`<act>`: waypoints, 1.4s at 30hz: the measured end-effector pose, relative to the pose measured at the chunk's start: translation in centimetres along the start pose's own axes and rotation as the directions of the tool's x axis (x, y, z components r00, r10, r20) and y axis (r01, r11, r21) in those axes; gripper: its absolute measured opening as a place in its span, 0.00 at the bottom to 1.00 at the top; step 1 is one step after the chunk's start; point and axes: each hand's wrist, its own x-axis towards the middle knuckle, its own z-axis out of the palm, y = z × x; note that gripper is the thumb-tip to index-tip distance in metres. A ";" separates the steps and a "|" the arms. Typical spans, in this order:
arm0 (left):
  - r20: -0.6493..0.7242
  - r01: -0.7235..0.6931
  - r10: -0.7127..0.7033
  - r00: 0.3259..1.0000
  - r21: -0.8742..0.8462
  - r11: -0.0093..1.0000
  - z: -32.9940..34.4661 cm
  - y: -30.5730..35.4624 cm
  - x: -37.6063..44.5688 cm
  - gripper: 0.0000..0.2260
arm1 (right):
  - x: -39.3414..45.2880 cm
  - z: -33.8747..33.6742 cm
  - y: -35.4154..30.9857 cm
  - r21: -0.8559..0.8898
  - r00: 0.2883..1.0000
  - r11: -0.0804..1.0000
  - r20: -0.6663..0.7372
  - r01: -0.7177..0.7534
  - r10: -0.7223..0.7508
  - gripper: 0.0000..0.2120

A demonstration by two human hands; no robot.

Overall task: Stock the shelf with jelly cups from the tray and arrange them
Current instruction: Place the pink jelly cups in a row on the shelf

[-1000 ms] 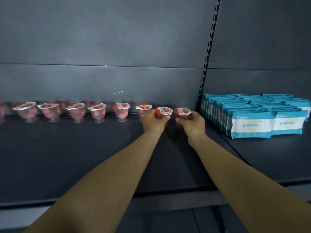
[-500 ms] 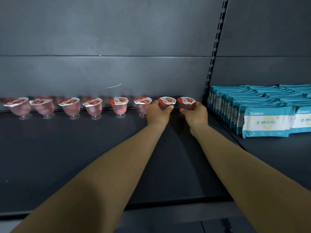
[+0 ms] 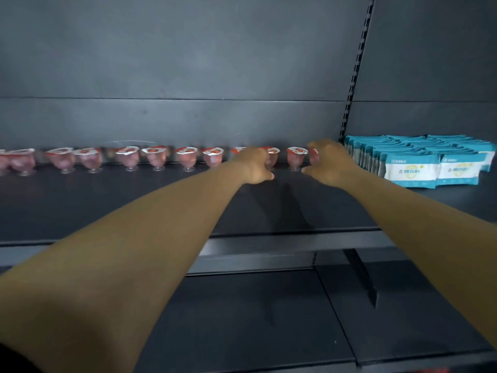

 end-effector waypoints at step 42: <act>0.756 0.664 -0.276 0.594 -0.267 0.698 51.5 -31.8 -54.5 0.29 | -52.0 55.1 -14.2 0.037 0.469 0.866 0.852 -0.498 0.234 0.30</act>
